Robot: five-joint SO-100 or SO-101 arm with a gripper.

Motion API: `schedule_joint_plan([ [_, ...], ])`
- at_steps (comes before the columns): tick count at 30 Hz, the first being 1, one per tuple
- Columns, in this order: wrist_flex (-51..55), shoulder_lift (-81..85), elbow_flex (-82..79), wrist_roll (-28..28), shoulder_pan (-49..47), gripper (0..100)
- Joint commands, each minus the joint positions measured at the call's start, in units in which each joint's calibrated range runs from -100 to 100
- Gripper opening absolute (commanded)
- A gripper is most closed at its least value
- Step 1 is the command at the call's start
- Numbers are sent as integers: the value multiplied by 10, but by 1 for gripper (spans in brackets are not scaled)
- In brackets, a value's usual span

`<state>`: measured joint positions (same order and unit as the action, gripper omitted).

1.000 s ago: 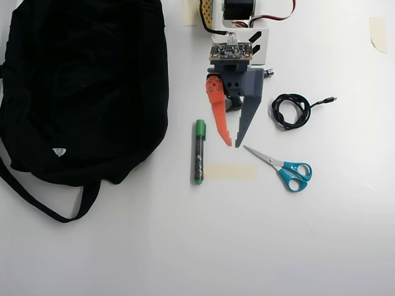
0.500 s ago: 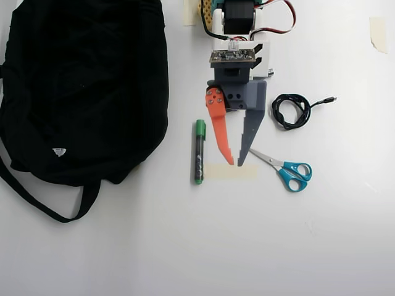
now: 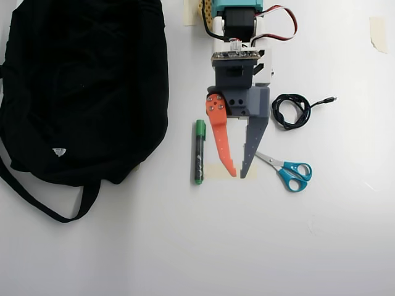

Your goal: Put the green marker into the black bag

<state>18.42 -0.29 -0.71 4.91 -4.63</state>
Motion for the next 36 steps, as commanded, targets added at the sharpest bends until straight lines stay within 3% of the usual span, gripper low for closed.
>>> schedule_joint_plan([
  [1, -34, -3, 28, -3, 1, 2],
  [10, -80, -7, 20, -3, -1, 2],
  [36, -56, -7, 17, 0, 3, 2],
])
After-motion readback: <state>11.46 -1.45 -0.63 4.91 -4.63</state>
